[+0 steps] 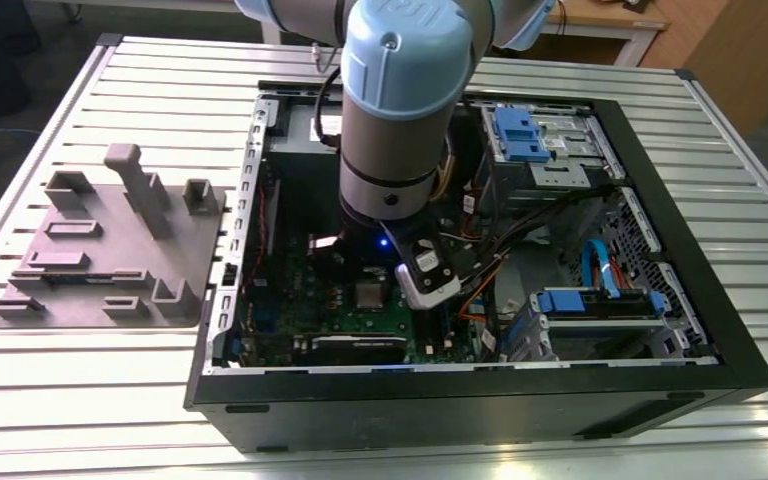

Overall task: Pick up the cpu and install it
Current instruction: 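Place the cpu into insertion slot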

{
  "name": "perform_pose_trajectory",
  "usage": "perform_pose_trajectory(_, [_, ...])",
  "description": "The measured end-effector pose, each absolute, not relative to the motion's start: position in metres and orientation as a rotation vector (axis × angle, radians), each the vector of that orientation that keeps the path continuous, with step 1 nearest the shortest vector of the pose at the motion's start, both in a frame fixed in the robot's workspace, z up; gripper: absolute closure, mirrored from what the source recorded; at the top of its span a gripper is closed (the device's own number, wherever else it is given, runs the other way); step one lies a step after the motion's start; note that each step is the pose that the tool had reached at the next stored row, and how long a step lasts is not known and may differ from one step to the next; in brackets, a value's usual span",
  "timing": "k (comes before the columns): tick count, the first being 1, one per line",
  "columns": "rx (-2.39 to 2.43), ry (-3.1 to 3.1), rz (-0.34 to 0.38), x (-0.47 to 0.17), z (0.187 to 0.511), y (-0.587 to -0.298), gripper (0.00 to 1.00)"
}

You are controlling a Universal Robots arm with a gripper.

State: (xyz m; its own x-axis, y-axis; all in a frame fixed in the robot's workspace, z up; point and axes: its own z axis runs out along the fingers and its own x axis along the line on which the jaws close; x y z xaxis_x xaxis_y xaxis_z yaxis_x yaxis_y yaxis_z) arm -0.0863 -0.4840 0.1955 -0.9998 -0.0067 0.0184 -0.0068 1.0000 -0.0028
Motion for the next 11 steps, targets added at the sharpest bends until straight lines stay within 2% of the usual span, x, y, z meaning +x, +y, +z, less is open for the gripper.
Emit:
perform_pose_trajectory(1, [0.011,-3.123,0.004,-0.086,0.197,-0.484,0.53])
perform_pose_trajectory(2, [0.011,-3.123,0.005,-0.086,0.2,-0.484,0.47])
perform_pose_trajectory(6, [0.011,-3.122,0.004,-0.086,0.208,-0.484,0.47])
perform_pose_trajectory(7, [0.011,-3.122,0.004,-0.086,0.21,-0.484,0.48])
perform_pose_trajectory(8, [0.011,-3.122,0.005,-0.086,0.21,-0.484,0.54])
perform_pose_trajectory(9, [0.011,-3.122,0.004,-0.086,0.211,-0.484,0.54])
perform_pose_trajectory(10, [0.011,-3.122,0.004,-0.086,0.21,-0.484,0.6])
perform_pose_trajectory(11, [0.011,-3.122,0.004,-0.086,0.21,-0.484,0.6])
